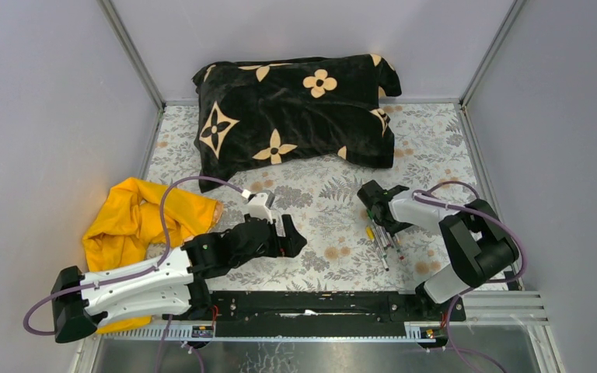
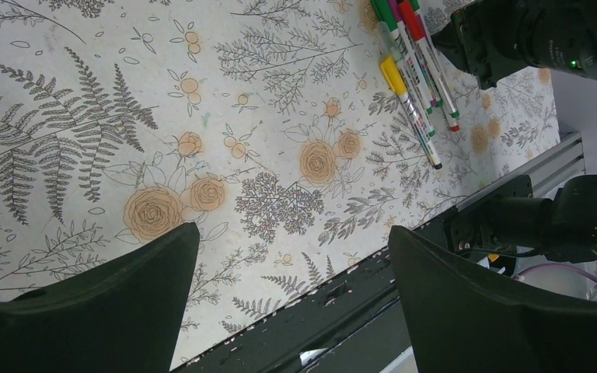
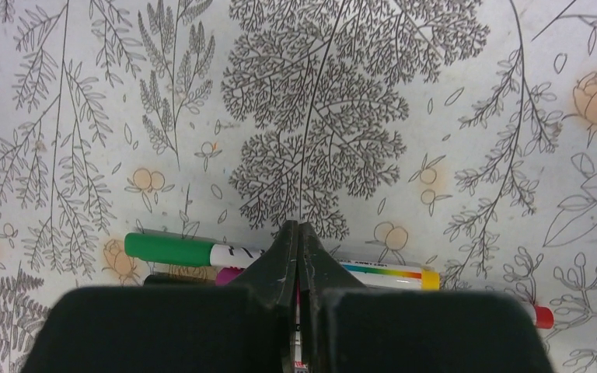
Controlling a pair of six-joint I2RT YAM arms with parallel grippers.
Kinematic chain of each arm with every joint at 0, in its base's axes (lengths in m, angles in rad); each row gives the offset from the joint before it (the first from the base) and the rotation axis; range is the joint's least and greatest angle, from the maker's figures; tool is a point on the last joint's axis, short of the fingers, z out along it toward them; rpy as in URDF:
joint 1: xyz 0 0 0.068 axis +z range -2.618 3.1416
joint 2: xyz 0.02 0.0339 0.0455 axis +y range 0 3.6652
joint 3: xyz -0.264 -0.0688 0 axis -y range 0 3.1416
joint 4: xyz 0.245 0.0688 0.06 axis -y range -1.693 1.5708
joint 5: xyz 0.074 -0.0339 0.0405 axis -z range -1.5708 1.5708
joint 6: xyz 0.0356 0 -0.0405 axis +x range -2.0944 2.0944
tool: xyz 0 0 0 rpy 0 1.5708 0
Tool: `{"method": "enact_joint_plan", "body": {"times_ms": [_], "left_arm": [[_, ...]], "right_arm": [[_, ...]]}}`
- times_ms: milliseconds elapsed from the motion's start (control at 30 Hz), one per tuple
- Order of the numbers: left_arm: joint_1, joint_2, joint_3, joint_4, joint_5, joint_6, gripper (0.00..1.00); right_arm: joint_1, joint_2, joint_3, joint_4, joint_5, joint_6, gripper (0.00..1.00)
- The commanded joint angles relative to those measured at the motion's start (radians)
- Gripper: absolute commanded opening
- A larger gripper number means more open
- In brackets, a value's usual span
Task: Open the pen caps
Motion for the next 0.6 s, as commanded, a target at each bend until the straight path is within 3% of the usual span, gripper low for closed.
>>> {"method": "enact_joint_plan", "body": {"times_ms": [0, 567], "left_arm": [[-0.008, -0.029, -0.010, -0.018, -0.036, -0.028, 0.99], [-0.010, -0.054, -0.028, -0.044, -0.031, -0.073, 0.99]], "right_arm": [[0.050, 0.064, -0.003, -0.072, -0.150, 0.081, 0.00], [0.212, 0.242, 0.165, -0.118, -0.156, 0.149, 0.00]]}}
